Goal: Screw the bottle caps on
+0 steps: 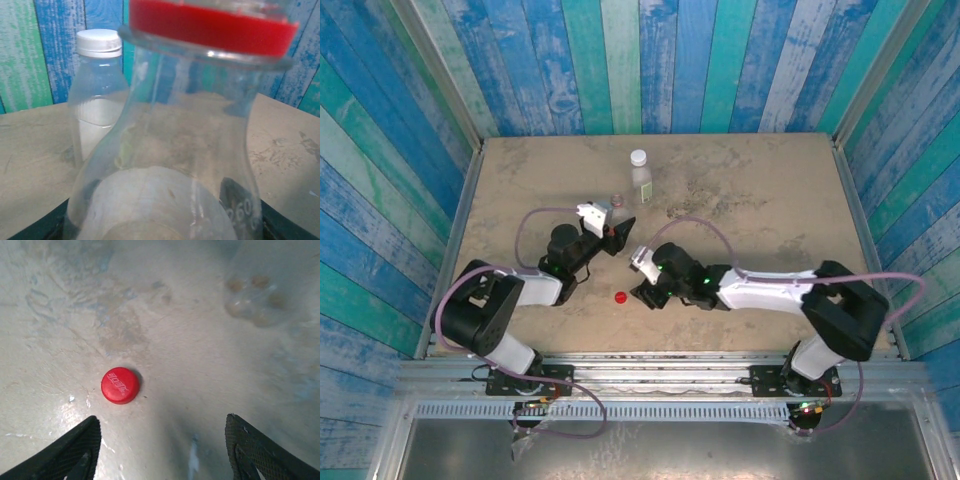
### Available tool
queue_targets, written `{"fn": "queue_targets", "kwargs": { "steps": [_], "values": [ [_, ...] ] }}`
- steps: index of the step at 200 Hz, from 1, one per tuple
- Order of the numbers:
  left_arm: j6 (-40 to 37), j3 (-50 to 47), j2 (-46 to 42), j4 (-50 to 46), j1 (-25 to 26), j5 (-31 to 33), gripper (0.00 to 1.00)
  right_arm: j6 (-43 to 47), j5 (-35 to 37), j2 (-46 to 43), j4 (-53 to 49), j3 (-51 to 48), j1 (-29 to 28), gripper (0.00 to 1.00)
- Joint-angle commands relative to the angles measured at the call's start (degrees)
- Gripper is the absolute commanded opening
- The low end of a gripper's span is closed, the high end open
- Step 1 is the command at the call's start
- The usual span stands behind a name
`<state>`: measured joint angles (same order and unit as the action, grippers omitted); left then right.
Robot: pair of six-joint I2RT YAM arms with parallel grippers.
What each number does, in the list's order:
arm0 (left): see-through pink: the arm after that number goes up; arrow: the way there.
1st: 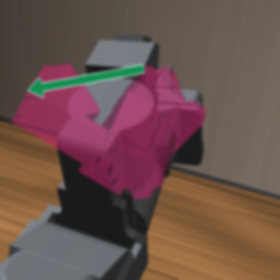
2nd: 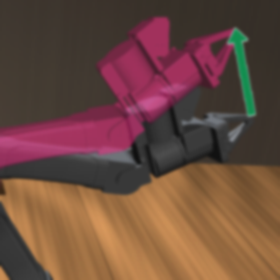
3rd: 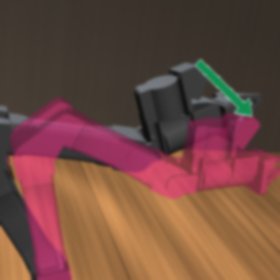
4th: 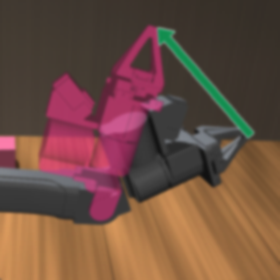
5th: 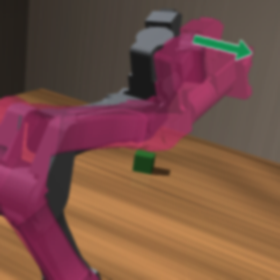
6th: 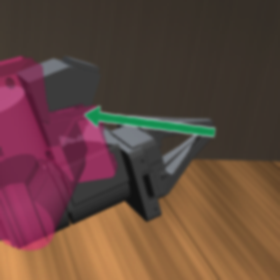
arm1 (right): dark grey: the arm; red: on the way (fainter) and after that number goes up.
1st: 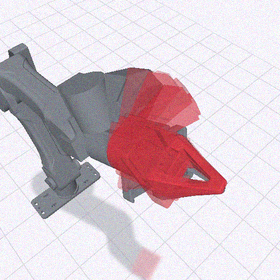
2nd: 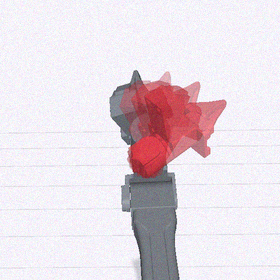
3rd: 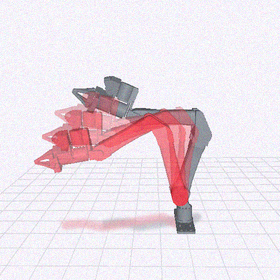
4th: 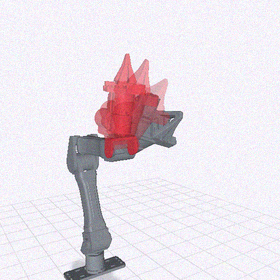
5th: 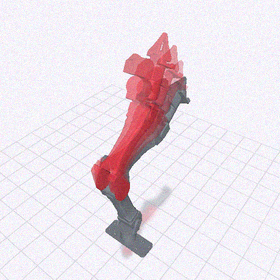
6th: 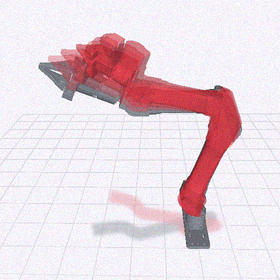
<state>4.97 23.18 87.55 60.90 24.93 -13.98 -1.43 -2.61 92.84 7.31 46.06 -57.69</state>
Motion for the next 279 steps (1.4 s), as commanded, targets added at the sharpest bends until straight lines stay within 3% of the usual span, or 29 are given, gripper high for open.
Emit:
{"fn": "queue_targets", "kwargs": {
  "steps": [1,68,111,152,211,279],
  "values": [
    [0.17,-1.56,-2.46,-1.96,-0.93,1.29,0.62,0.37,0.72,4.72,4.47,3.49,-1.94,0.63],
    [-0.48,-2.21,-2.65,-2.99,-1.46,0.74,0.62,0.90,-4.34,15.39,5.42,9.71,-3.99,0.59],
    [-1.36,-2.20,-3.35,-4.12,-1.46,0.72,0.62,1.00,-1.53,17.25,4.35,9.59,-4.62,0.47],
    [-1.54,-2.11,-3.32,-4.39,-1.46,0.53,0.62,1.17,1.83,15.34,4.29,6.84,-5.31,0.37],
    [-3.05,-1.78,-2.21,-3.47,-1.51,-2.77,0.63,-0.13,5.91,11.49,4.03,2.45,-4.89,0.33],
    [-4.26,-0.63,1.04,-0.51,0.81,-10.91,0.64,-6.49,7.83,3.34,7.36,-8.54,4.10,0.31]
  ]
}}
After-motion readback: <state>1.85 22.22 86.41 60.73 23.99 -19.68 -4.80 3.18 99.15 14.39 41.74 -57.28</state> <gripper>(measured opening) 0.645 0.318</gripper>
